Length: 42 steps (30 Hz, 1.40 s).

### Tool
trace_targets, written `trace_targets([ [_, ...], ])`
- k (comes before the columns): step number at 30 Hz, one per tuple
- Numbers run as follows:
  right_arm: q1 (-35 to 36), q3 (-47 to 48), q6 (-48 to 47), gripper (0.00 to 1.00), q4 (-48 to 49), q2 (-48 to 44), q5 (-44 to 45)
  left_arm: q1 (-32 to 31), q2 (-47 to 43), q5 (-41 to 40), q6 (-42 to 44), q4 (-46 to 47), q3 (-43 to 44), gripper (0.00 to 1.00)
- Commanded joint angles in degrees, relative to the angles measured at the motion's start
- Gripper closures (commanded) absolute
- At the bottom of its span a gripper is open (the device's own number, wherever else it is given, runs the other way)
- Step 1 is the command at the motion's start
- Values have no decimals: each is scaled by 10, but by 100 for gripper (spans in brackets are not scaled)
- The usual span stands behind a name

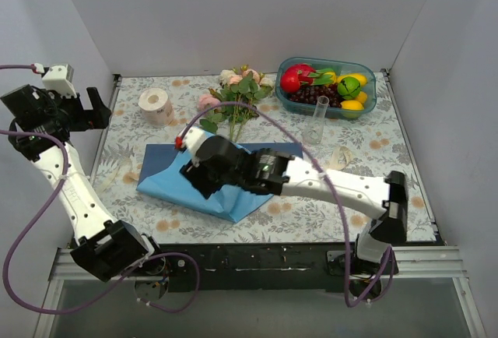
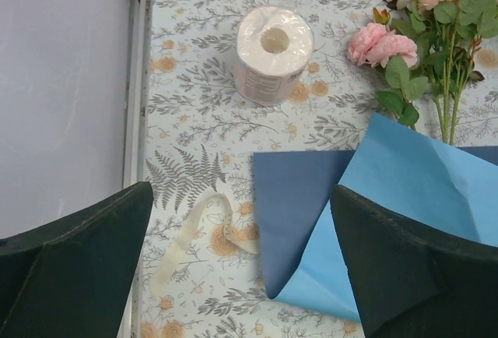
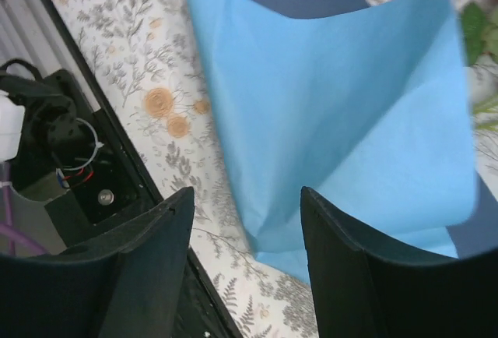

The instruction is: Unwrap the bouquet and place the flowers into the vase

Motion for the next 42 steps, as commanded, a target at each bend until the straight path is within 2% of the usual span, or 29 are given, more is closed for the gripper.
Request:
trace_targets([
  [1,-139,-36,7,35,23,-128,-73,24,10,27,6,-43,54,2],
  [6,-310,-49,-49,31,15,-68,-187,28,47,45,-2,-75,118,2],
  [9,-377,-91,-120,26,77,-56,-325,30,52,52,7,-91,125,2],
  [10,-399,-87,-127,25,79,-45,-419,30,50,52,9,-89,122,2],
  [13,-467,-40,-116,24,62,21,-602,31,50,54,15,-89,116,2],
  [14,-471,-24,-132,22,30,38,-605,30,51,55,18,-92,116,2],
  [17,-471,-1,-141,21,20,76,-600,30,52,67,22,-94,110,2],
  [27,-458,-45,-137,20,56,116,-652,30,46,102,40,-87,68,2],
  [35,-422,-80,-141,22,76,145,-573,30,19,91,58,-68,34,2],
  [42,-414,-104,-136,23,122,123,-507,30,21,113,49,-75,25,2],
])
